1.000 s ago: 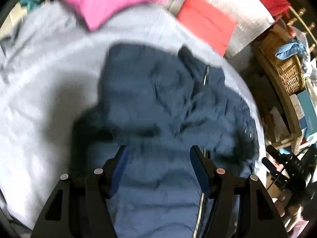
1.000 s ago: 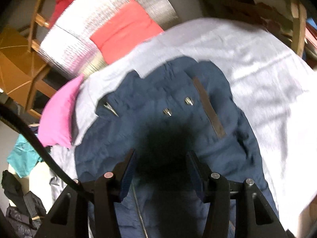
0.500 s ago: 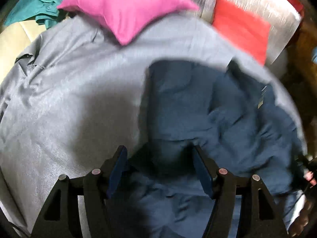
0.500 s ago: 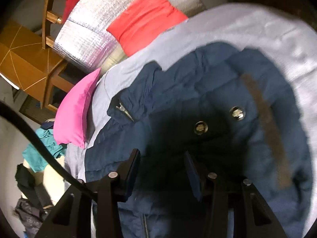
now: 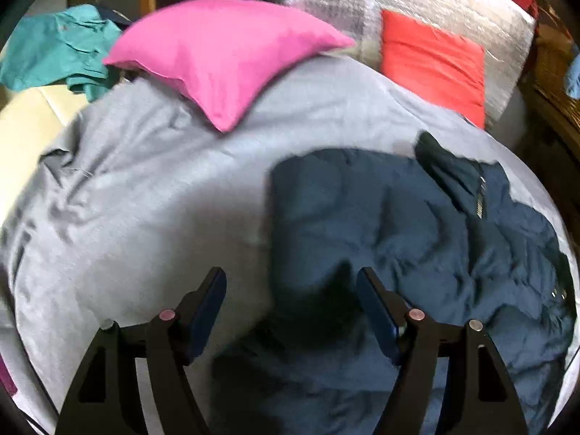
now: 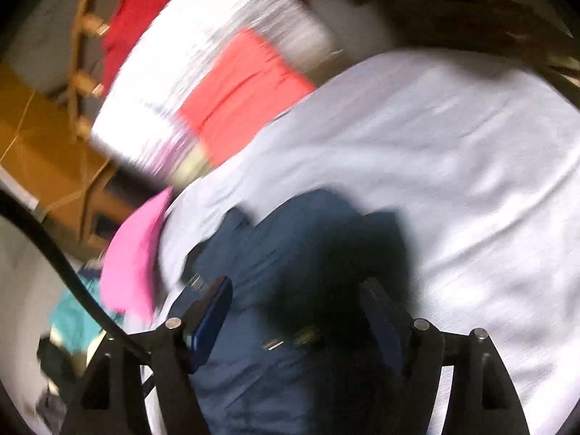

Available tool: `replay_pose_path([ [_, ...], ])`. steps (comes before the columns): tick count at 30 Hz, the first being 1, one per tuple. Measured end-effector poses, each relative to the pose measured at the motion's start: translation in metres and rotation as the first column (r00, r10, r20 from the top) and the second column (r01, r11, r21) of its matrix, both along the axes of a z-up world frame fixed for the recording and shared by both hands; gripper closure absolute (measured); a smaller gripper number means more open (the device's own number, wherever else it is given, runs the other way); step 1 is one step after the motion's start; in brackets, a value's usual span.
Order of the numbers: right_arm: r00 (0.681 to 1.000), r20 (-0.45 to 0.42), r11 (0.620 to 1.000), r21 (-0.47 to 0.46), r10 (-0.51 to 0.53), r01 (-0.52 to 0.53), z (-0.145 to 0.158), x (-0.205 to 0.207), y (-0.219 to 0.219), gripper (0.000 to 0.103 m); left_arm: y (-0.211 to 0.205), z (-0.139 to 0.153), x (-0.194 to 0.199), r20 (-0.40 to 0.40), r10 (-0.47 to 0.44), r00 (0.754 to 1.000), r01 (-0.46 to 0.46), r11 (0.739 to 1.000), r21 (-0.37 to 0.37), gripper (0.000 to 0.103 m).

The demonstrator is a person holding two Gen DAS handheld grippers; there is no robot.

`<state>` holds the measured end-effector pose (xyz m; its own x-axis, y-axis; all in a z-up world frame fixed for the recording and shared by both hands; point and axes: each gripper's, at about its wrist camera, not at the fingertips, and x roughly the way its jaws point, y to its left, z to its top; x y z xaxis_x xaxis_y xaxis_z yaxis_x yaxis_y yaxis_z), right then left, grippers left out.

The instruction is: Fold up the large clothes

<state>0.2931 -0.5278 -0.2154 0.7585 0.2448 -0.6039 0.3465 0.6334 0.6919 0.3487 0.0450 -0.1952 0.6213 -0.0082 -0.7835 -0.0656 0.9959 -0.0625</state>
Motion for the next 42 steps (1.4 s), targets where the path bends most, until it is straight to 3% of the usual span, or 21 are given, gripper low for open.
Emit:
replay_pose_path([
  [3,0.998,-0.057,0.999,0.054,-0.002,0.005,-0.025,0.010,-0.015,0.026,0.016,-0.001,0.006,0.013,0.051,0.999,-0.051,0.998,-0.022,0.023],
  [7,0.994,-0.085,0.994,0.093,0.065,-0.057,-0.044,0.027,-0.003,0.026,0.030,-0.019,0.019,-0.054,0.083,0.995,-0.086,0.994,-0.069,0.022],
  [10,0.993,-0.090,0.996,0.038,0.080,-0.077,-0.047,0.035,0.012,0.020,0.031,-0.036,0.030,-0.119,0.068,0.991,-0.083,0.988,-0.129,0.022],
  [13,0.990,-0.105,0.994,-0.043,0.098,-0.103,-0.047,0.041,0.028,0.018,0.027,-0.038,0.028,-0.127,0.055,0.990,-0.075,0.985,-0.154,0.022],
  [14,0.988,-0.113,0.990,-0.082,0.106,-0.115,-0.047,0.043,0.031,0.021,0.025,-0.038,0.028,-0.127,0.047,0.991,-0.065,0.987,-0.148,0.022],
  [18,0.981,-0.152,0.961,-0.232,0.118,-0.151,-0.038,0.047,0.045,0.053,0.016,-0.042,0.026,-0.134,0.013,0.991,-0.031,0.991,-0.131,0.022],
  [21,0.986,-0.144,0.952,-0.281,0.086,-0.124,-0.028,0.044,0.050,0.060,0.016,-0.040,0.026,-0.141,0.021,0.990,-0.040,0.991,-0.131,0.022],
  [25,0.987,-0.150,0.947,-0.302,0.064,-0.107,-0.030,0.045,0.051,0.060,0.013,-0.034,0.023,-0.120,0.027,0.992,-0.039,0.994,-0.099,0.022],
  [27,0.983,-0.174,0.952,-0.284,0.063,-0.111,-0.043,0.048,0.048,0.054,0.011,-0.037,0.024,-0.130,0.022,0.991,-0.033,0.996,-0.087,0.022],
  [31,0.982,-0.180,0.965,-0.241,0.062,-0.105,-0.032,0.045,0.043,0.050,0.016,-0.043,0.027,-0.170,0.028,0.985,-0.049,0.991,-0.121,0.021],
  [33,0.982,-0.176,0.971,-0.214,0.066,-0.104,-0.027,0.041,0.040,0.040,0.018,-0.039,0.025,-0.176,0.028,0.984,-0.051,0.991,-0.125,0.021],
  [40,0.995,-0.067,0.976,-0.200,0.072,-0.084,0.003,-0.006,0.034,0.040,0.014,0.000,-0.005,-0.019,0.008,1.000,-0.009,0.999,-0.048,0.021],
  [42,0.993,-0.048,0.973,-0.196,0.112,-0.120,0.008,-0.019,0.042,0.046,0.009,0.009,-0.014,0.027,-0.025,0.999,0.026,0.999,-0.035,0.021],
])
